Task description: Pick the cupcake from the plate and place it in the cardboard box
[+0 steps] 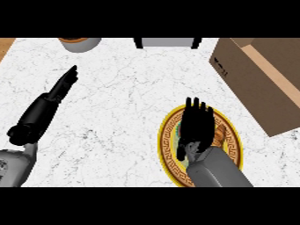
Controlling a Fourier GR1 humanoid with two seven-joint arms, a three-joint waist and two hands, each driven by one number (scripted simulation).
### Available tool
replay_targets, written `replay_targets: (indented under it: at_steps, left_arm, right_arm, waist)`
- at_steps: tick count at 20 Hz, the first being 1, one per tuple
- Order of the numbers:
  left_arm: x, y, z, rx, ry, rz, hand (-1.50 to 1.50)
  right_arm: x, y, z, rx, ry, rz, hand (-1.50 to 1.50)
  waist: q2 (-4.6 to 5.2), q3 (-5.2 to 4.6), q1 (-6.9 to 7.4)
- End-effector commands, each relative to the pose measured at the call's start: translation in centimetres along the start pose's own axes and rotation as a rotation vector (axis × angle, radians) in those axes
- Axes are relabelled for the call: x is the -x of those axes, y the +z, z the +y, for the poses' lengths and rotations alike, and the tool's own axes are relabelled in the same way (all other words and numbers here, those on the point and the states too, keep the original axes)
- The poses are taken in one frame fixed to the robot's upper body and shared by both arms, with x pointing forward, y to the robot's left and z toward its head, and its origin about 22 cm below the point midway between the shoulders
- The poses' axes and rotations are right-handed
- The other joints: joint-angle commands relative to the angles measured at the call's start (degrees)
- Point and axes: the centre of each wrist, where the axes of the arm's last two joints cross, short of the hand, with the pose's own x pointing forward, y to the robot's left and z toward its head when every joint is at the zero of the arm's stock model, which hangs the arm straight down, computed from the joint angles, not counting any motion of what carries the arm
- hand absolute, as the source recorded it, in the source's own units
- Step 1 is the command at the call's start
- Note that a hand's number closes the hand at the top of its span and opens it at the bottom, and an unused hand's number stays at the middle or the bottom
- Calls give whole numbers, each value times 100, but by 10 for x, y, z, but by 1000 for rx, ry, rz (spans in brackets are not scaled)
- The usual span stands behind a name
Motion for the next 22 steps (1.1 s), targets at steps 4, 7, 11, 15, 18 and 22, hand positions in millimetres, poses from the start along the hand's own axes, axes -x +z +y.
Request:
replay_targets:
  at_steps: [4, 7, 11, 15, 18, 22]
  left_arm:
    - [-3, 10, -1, -1, 8, 5, 0]
    - [2, 3, 6, 0, 9, -2, 0]
    - [11, -2, 3, 3, 0, -11, 0]
    - [4, 3, 10, 0, 7, 2, 0]
    - [-6, -4, 2, 10, 3, -9, 0]
    - [-9, 1, -16, 9, 4, -7, 0]
  right_arm:
    - [2, 1, 13, -29, -19, 133, -150]
    - [11, -26, 20, -51, 8, 79, 150]
    - [5, -33, 26, 55, 57, -26, 150]
    - [8, -29, 31, 129, 97, -43, 150]
    - [-19, -25, 25, 193, 94, -62, 150]
    - [-15, -27, 18, 287, 85, -186, 150]
  waist:
    - [-2, 2, 7]
    - [6, 2, -11]
    - [14, 1, -4]
    - [7, 2, 5]
    - [13, 2, 38]
    - [8, 4, 39]
